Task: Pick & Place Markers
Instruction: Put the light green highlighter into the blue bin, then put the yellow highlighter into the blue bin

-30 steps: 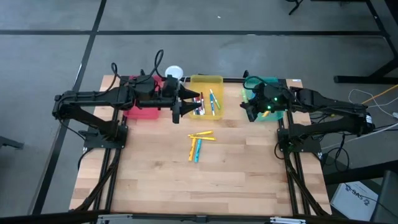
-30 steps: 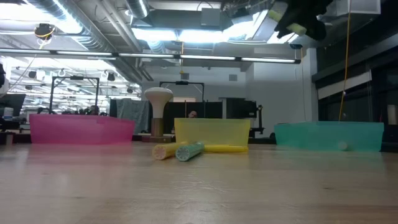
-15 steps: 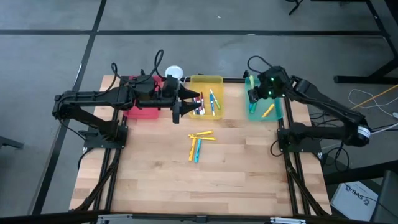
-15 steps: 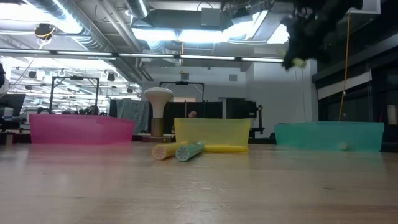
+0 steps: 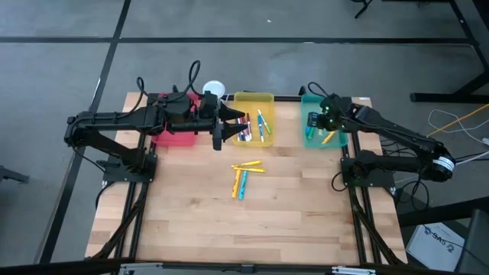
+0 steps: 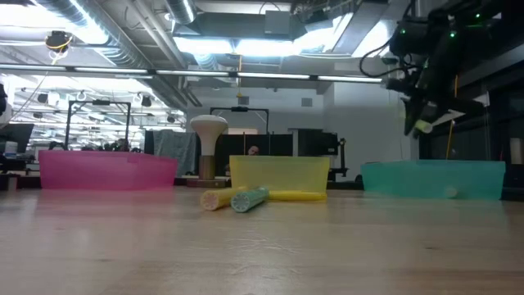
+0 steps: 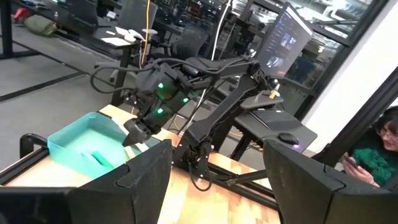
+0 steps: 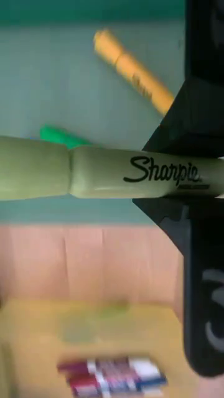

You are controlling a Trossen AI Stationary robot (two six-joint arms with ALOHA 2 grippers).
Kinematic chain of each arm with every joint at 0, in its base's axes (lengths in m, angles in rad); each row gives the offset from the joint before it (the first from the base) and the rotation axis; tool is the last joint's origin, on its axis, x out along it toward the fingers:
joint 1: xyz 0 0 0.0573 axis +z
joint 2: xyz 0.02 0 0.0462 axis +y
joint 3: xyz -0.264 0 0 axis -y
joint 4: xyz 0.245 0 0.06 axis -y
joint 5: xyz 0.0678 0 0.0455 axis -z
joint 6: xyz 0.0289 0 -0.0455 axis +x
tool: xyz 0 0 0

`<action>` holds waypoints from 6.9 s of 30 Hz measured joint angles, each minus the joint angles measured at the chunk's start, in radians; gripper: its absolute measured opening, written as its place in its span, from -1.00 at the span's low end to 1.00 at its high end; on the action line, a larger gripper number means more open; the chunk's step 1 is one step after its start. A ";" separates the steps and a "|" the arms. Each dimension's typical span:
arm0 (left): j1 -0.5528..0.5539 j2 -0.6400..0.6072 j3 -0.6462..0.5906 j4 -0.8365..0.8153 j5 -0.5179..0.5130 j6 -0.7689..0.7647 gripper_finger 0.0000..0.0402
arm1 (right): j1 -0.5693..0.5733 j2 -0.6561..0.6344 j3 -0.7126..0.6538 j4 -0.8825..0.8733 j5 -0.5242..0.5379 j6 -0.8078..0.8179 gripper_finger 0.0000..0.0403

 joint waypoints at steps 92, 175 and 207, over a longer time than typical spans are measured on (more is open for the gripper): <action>-0.132 0.605 0.000 -0.520 0.132 -0.927 0.23 | 0.235 -0.233 -0.133 0.772 -0.486 0.074 0.15; -0.121 0.515 0.027 -0.568 0.033 -0.650 -0.74 | 0.235 -0.233 -0.133 0.839 -0.496 -0.005 0.15; 0.033 0.291 0.030 0.323 0.094 -0.161 -0.74 | 0.454 -0.168 -0.132 1.193 -0.351 -0.240 0.15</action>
